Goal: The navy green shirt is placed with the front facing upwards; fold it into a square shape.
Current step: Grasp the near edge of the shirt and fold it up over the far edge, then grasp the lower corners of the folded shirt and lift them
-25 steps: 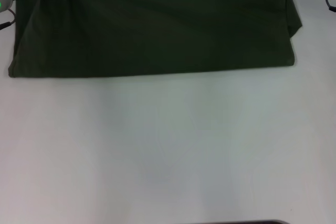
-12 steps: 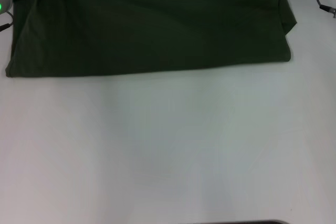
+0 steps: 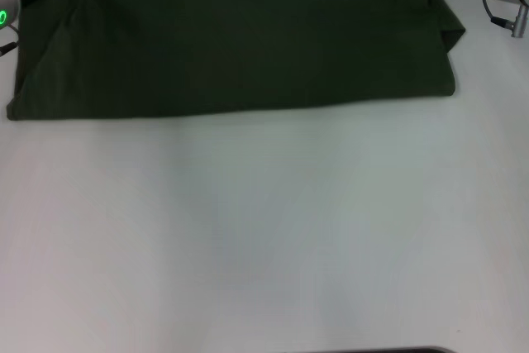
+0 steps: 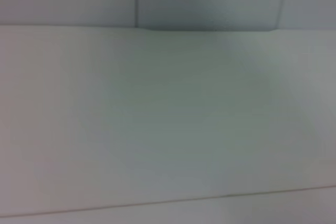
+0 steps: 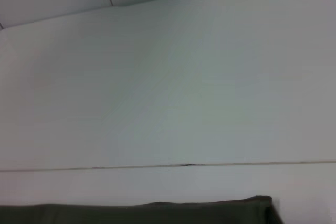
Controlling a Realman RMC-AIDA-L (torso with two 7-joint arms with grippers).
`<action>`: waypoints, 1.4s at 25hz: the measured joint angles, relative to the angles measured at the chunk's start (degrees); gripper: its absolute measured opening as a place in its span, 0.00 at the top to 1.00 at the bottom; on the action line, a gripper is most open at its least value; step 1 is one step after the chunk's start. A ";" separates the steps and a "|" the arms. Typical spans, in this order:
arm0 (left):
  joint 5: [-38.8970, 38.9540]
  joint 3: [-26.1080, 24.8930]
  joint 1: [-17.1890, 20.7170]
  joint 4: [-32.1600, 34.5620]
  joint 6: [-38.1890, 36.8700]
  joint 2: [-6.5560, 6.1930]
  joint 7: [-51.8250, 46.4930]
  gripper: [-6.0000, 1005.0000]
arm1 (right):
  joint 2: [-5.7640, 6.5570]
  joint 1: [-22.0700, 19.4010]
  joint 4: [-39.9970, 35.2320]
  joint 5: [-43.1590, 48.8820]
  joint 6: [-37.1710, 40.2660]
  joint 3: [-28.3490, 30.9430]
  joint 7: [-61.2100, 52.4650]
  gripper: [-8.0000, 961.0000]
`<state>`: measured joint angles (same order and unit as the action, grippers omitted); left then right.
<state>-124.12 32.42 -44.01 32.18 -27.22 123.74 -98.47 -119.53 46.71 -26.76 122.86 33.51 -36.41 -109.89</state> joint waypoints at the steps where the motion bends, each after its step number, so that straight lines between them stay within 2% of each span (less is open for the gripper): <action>1: 0.00 0.00 -0.28 -0.50 1.50 0.00 -0.06 0.89 | 0.00 -0.02 0.00 0.00 -0.01 0.00 -0.05 0.85; 5: 0.04 0.01 -1.19 -1.88 7.09 0.08 -0.09 0.89 | 0.01 -0.41 -0.48 0.01 -0.16 0.24 -0.31 0.78; 6: 0.06 0.01 -1.35 -2.07 7.99 0.10 -0.12 0.85 | 0.03 -0.56 -0.73 0.01 -0.22 0.41 -0.23 0.77; 9: 0.14 0.01 -1.66 -2.25 9.98 0.16 -0.18 0.72 | 0.07 -1.43 -2.03 -1.04 -0.47 0.53 0.31 0.51; 10: 0.23 0.01 -1.69 -2.19 10.25 0.19 -0.18 0.68 | 0.10 -1.86 -2.56 -1.83 -0.51 0.44 0.63 0.48; 13: 1.02 0.00 -1.19 -1.75 8.79 0.24 -0.20 0.44 | 0.17 -3.61 -4.16 -5.24 0.46 0.28 2.31 0.39; 15: 1.45 0.00 -0.25 -1.15 4.92 0.25 -0.24 0.35 | 0.28 -5.31 -5.26 -8.36 2.95 0.26 3.76 0.33; 17: 1.53 0.01 0.18 -0.83 3.04 0.25 -0.25 0.26 | 0.59 -7.32 -6.21 -11.33 7.18 0.48 5.33 0.33; 18: 1.57 0.02 0.97 0.13 -1.03 0.24 -0.23 0.21 | 0.75 -8.18 -6.67 -12.38 9.13 0.57 5.87 0.33; 19: 1.62 0.44 3.11 3.40 -10.58 0.26 0.07 0.20 | 0.97 -9.20 -7.33 -13.07 11.76 0.63 6.21 0.33; 22: 2.85 1.88 5.66 7.62 -22.33 0.37 0.71 0.15 | 1.63 -12.39 -9.82 -13.60 18.53 0.63 6.36 0.33; 25: 6.11 2.99 8.22 10.16 -30.94 0.38 2.74 0.14 | 2.39 -15.50 -12.31 -13.65 25.79 0.60 6.61 0.33; 27: 8.88 3.39 9.85 11.16 -36.48 0.37 4.35 0.14 | 3.31 -17.55 -13.59 -13.51 30.91 0.61 5.83 0.33; 29: 10.55 3.48 10.98 11.69 -40.56 0.27 4.92 0.14 | 4.78 -19.32 -14.05 -13.23 35.31 0.41 3.42 0.33; 32: 11.31 3.42 12.25 12.15 -44.62 0.20 4.92 0.14 | 7.23 -20.94 -13.81 -11.06 40.17 0.27 -1.18 0.33; 35: 11.41 3.39 12.93 12.33 -46.46 0.25 4.92 0.14 | 8.54 -21.29 -13.56 -7.12 42.45 0.45 -5.76 0.33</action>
<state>-112.71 35.82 -31.08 44.51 -73.68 123.99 -93.56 -110.99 25.42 -40.32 115.73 75.95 -35.96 -115.65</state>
